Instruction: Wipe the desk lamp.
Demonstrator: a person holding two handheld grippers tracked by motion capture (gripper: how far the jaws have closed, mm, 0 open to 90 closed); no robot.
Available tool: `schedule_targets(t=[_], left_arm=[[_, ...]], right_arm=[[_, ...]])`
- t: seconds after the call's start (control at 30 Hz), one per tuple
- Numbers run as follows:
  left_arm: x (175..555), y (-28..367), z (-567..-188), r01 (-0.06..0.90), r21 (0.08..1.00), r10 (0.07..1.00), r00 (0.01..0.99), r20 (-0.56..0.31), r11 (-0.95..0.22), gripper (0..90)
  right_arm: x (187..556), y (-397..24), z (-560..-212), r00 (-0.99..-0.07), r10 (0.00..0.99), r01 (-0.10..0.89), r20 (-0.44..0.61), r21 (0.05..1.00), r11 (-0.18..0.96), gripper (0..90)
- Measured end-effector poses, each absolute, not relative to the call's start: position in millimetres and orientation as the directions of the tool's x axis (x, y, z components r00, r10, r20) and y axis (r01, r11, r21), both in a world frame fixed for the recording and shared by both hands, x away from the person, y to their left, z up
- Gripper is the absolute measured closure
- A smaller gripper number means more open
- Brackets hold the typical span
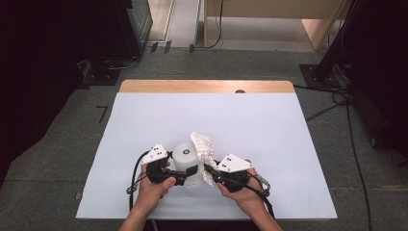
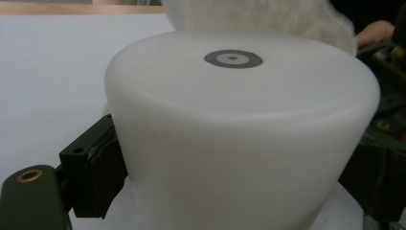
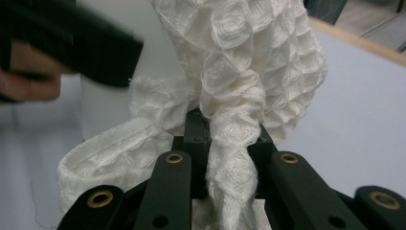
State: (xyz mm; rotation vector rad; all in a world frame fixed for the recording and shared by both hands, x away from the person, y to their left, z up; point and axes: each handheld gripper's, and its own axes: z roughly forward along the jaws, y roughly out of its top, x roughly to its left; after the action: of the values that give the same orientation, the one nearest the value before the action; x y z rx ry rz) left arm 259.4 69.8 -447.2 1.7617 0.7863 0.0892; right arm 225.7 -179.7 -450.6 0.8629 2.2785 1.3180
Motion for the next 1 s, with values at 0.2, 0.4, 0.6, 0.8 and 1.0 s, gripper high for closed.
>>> schedule_targets(t=[0.2,0.4,0.6,0.8,1.0], left_arm=[[261,78,-443,0.449,0.887,0.557,0.765,-0.323,-0.102,8.7],[260,73,-447,0.446,0.883,0.562,0.771,-0.299,-0.143,8.6],[258,61,-451,0.432,0.885,0.551,0.788,-0.276,-0.175,8.6],[262,60,-458,0.347,0.913,0.599,0.785,-0.158,-0.213,8.6],[268,60,-463,0.267,0.927,0.613,0.788,-0.054,-0.262,8.5]], right_arm=[[229,-171,-464,-0.767,0.641,0.376,0.008,0.816,0.439,76.8],[227,-174,-458,-0.757,0.653,0.359,0.009,0.841,0.404,76.9],[229,-186,-446,-0.722,0.692,0.329,-0.005,0.877,0.35,76.6],[240,-216,-440,-0.644,0.764,0.377,0.048,0.888,0.262,76.5],[242,-229,-437,-0.615,0.786,0.38,0.062,0.897,0.226,76.7]])
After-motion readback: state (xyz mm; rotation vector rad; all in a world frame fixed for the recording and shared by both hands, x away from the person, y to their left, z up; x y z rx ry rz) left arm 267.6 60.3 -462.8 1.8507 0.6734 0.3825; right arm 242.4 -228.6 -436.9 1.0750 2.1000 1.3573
